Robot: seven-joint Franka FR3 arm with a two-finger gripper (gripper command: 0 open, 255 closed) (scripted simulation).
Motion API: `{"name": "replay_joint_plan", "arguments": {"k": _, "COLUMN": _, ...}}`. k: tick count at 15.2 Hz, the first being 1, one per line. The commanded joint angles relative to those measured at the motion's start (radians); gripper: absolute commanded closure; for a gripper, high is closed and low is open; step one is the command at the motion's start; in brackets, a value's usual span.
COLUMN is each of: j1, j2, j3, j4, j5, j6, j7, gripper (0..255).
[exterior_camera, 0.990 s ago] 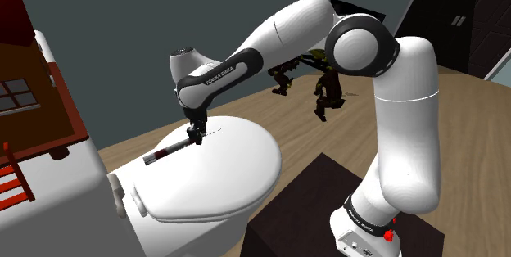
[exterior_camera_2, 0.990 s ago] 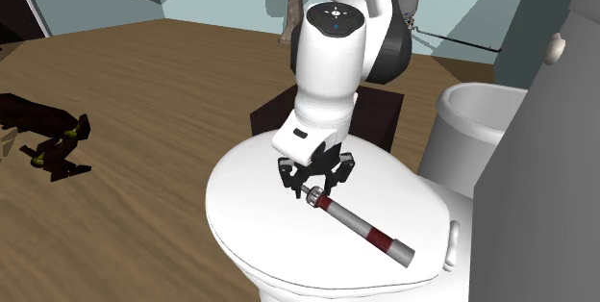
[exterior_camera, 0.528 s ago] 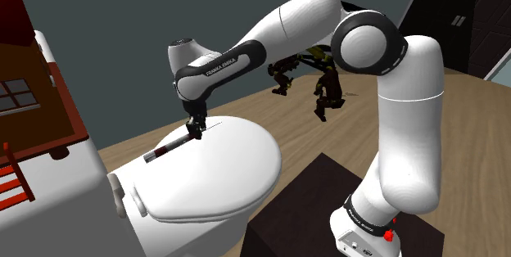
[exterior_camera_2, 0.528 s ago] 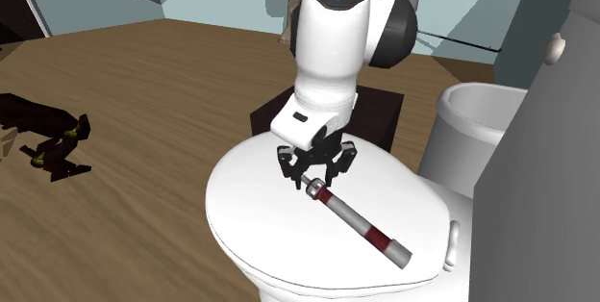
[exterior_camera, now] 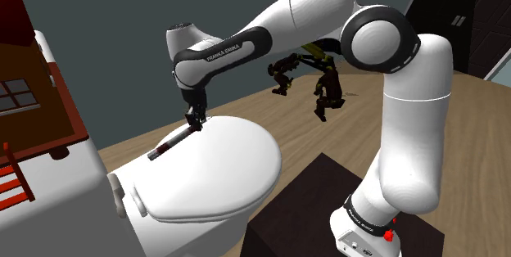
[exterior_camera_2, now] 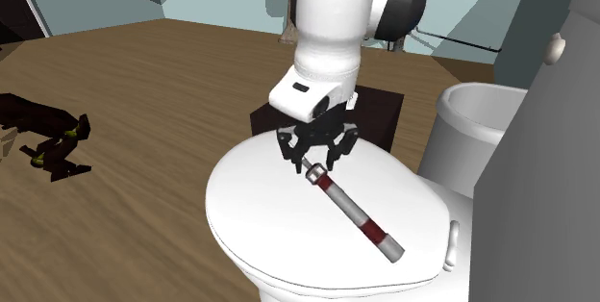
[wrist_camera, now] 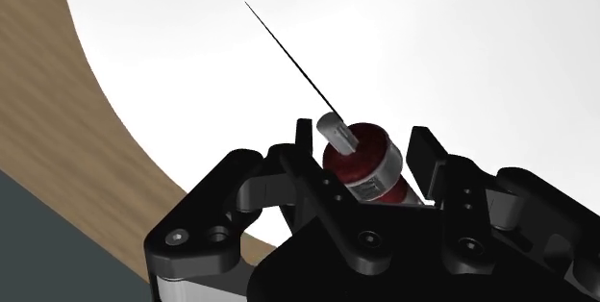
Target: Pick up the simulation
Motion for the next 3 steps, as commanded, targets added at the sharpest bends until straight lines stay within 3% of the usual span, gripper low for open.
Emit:
{"name": "replay_joint_plan", "arguments": {"k": 1, "j1": -0.001, "j2": -0.013, "j3": 0.001, "j4": 0.008, "j5": 0.003, "j6": -0.021, "j7": -0.003, "gripper": 255}}
{"name": "replay_joint_plan", "arguments": {"k": 3, "j1": -0.001, "j2": -0.014, "j3": 0.001, "j4": 0.009, "j5": 0.003, "j6": -0.022, "j7": -0.004, "gripper": 255}}
